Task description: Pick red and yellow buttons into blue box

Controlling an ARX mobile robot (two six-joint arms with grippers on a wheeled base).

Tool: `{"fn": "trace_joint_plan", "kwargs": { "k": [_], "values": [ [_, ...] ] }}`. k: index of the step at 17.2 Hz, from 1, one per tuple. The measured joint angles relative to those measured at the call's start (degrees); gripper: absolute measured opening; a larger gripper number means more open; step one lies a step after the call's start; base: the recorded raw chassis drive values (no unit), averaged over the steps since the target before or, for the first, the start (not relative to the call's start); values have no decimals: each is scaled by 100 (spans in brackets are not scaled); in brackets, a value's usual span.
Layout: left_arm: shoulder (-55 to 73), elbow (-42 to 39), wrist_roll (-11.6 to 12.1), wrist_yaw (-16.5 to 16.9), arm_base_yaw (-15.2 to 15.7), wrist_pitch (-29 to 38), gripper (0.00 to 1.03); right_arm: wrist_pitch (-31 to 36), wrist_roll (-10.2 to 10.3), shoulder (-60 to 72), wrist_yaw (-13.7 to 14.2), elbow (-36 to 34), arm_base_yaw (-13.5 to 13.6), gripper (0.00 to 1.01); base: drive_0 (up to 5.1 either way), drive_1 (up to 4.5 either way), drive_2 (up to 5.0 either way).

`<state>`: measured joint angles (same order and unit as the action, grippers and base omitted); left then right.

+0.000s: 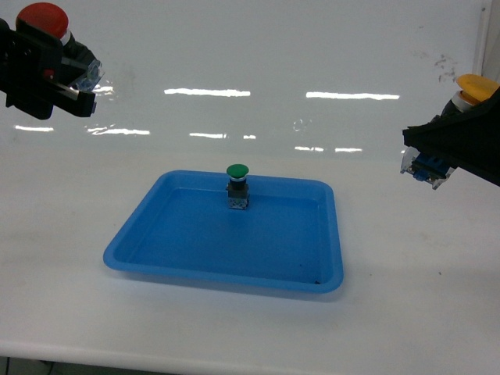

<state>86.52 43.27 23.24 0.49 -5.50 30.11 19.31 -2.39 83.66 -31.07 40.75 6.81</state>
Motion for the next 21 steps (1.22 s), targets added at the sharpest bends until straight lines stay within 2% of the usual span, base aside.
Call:
{"fn": "trace_joint_plan", "kwargs": {
  "k": [4,10,13,18,21],
  "values": [
    [-107,-35,0,24,22,-50,23,2,26,-109,85,-24,225,41,0,0,0],
    [-107,-35,15,42,35,-48,23,9,26,-81,87,-24,221,41,0,0,0],
    [-372,-219,118,136,85,-87,23,-28,31,-107,131,-24,225,41,0,0,0],
    [-1082,-566,223,389,358,-221,23,-297,245,-730,227,-280,264,41,0,0,0],
    [-1169,-651,225,389,348,-234,23,-212,284,-949,262,-474,372,41,0,0,0]
  ]
}}
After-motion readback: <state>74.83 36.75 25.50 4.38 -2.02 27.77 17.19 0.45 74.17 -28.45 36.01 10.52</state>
